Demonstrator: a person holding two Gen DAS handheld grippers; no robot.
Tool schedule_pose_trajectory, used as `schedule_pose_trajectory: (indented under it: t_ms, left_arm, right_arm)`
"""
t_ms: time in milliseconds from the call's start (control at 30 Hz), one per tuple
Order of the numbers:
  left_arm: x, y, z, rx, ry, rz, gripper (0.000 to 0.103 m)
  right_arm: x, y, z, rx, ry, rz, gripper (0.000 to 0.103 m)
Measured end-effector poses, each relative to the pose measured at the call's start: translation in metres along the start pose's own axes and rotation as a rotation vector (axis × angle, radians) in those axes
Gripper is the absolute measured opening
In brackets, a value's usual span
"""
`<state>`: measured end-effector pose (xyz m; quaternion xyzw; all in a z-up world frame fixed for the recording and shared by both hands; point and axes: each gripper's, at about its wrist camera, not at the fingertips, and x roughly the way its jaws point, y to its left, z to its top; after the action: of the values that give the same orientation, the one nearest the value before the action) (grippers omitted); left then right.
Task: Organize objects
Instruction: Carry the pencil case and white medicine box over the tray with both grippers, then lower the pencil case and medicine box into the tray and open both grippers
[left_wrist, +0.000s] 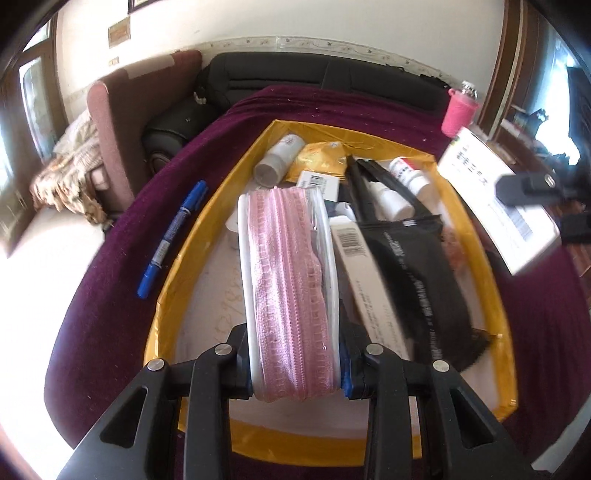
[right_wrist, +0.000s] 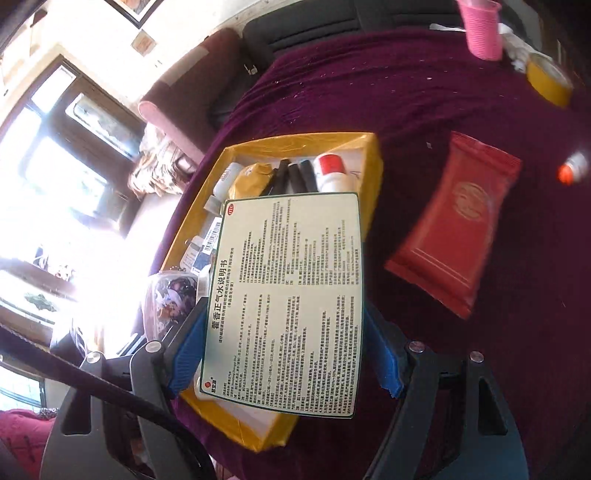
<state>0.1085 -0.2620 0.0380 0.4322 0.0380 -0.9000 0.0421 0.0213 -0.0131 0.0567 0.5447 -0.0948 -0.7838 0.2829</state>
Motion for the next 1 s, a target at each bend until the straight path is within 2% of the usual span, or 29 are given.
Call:
schedule_pose_trajectory:
  t_ms: [100, 233, 300, 367, 433, 533, 633, 700, 867, 1000]
  left_arm:
    - [0.0, 0.003, 0.0, 0.01, -0.017, 0.068, 0.029]
    - [-0.007, 0.018, -0.002, -0.047, -0.033, 0.035, 0.031]
    - [-0.015, 0.023, -0.003, -0.067, -0.048, 0.029, 0.038]
    - [-0.025, 0.027, -0.001, -0.086, -0.082, 0.006, 0.059]
    - [-0.036, 0.032, 0.001, -0.108, -0.132, 0.0, 0.064]
    - [-0.044, 0.04, 0.006, -0.139, -0.172, -0.014, 0.064]
    - [-0.045, 0.048, 0.004, -0.177, -0.191, -0.031, 0.065]
    - [-0.042, 0.051, 0.004, -0.195, -0.18, -0.03, 0.065]
    - [-0.042, 0.054, 0.002, -0.24, -0.176, -0.043, 0.065]
    - [-0.049, 0.044, 0.001, -0.228, -0.174, -0.072, 0.065]
  right_arm:
    - [0.018, 0.011, 0.017, -0.033, -0.007, -0.07, 0.077]
    - [0.043, 0.021, 0.033, -0.052, 0.009, -0.145, 0.077]
    - [0.056, 0.021, 0.037, -0.047, 0.025, -0.164, 0.077]
    - [0.064, 0.021, 0.039, -0.035, 0.023, -0.195, 0.077]
    - [0.073, 0.02, 0.041, -0.024, 0.026, -0.215, 0.077]
    - [0.078, 0.015, 0.041, -0.005, 0.026, -0.195, 0.077]
    - [0.064, 0.015, 0.043, 0.003, -0.024, -0.141, 0.077]
    - [0.048, 0.017, 0.045, -0.013, -0.074, -0.131, 0.077]
    - [0.019, 0.007, 0.038, 0.024, -0.119, -0.082, 0.079]
    - [-0.006, -0.023, 0.02, 0.043, -0.148, -0.068, 0.079]
